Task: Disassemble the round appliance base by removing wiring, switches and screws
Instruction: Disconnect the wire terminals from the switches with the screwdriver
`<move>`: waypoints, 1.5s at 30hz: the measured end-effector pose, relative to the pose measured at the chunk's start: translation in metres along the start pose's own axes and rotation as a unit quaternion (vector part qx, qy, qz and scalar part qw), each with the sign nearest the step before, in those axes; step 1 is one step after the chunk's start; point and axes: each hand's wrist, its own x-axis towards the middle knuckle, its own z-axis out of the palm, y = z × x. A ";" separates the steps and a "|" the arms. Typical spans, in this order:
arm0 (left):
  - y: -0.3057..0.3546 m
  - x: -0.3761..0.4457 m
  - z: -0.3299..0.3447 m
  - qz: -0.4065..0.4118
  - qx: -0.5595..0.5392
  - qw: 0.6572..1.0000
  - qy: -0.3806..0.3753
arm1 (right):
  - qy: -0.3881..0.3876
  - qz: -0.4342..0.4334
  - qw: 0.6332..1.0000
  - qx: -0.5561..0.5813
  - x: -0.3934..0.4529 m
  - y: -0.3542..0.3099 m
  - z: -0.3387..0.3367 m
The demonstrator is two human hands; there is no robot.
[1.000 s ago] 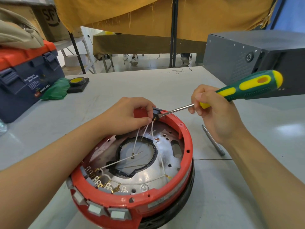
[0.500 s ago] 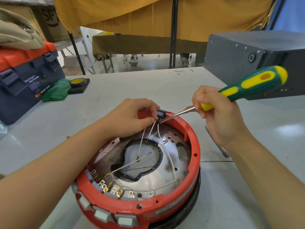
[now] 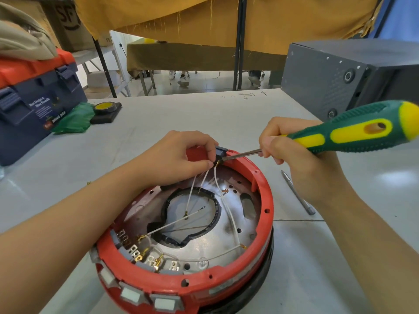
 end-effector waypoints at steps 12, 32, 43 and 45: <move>0.000 0.000 0.000 0.003 0.007 1.000 -0.002 | -0.014 -0.018 0.999 -0.038 -0.004 -0.001 0.002; 0.003 0.001 0.000 -0.007 0.011 1.000 -0.005 | 0.052 0.110 0.964 0.235 0.010 0.036 -0.009; 0.002 0.002 0.001 -0.007 0.014 1.000 -0.006 | 0.075 0.132 0.940 0.306 0.011 0.043 -0.010; 0.003 0.002 0.001 -0.006 0.012 1.000 -0.005 | 0.053 0.146 0.940 0.304 0.009 0.045 -0.004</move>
